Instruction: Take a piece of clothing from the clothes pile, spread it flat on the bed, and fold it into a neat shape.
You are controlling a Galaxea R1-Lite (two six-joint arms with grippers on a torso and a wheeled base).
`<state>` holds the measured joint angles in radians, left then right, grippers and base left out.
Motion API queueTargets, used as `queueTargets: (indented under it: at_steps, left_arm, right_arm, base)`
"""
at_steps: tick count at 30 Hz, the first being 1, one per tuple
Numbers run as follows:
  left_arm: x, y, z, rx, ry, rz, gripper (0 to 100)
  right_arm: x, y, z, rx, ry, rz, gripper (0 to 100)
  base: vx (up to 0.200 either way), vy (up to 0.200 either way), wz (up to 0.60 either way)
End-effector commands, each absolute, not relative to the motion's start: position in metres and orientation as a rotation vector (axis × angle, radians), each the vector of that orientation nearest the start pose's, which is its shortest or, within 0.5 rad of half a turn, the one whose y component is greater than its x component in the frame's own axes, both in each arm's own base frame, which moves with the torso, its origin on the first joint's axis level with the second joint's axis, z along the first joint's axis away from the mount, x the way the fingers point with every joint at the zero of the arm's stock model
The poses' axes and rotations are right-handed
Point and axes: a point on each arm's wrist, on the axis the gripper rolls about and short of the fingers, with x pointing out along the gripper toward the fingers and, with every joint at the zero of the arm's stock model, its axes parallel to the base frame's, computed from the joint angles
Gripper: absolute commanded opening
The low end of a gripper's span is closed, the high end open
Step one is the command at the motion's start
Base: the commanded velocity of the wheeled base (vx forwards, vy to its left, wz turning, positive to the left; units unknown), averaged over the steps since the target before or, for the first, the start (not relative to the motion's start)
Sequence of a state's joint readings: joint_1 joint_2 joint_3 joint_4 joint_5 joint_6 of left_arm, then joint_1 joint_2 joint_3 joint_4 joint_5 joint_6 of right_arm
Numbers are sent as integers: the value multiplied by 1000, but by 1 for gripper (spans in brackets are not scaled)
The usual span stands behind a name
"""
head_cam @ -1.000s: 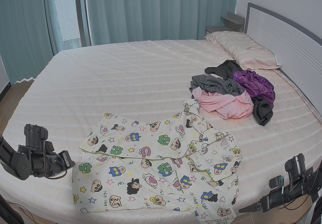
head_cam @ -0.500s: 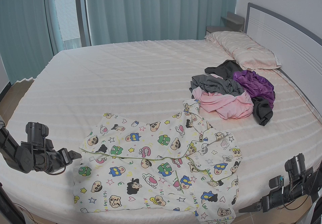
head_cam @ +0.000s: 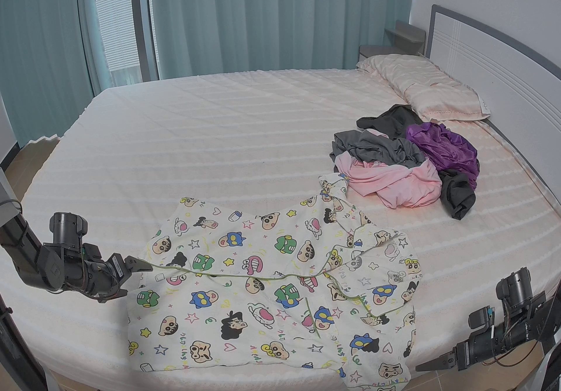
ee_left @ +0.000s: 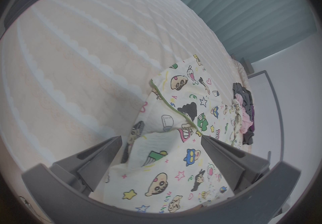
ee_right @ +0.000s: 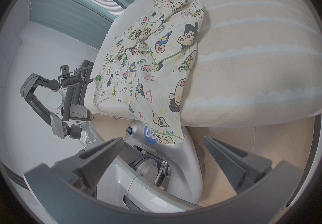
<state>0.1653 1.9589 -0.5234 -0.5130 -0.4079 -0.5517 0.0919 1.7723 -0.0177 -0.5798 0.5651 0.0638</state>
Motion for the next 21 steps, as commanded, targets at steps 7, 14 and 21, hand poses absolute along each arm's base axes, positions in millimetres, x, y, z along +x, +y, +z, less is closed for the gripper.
queueTargets:
  at_steps: [7, 14, 21]
  left_arm:
    - [262, 30, 45, -811, 928, -49, 100]
    - [236, 4, 49, -766, 981, -132, 100]
    - [218, -18, 42, -718, 1064, -189, 100]
  right_arm:
    - [136, 25, 16, 336, 1195, 543, 100]
    - [136, 25, 15, 338, 1201, 542, 100]
    - [135, 25, 15, 337, 1199, 543, 100]
  base:
    - [0, 0, 0]
    - [0, 0, 0]
    - [0, 0, 0]
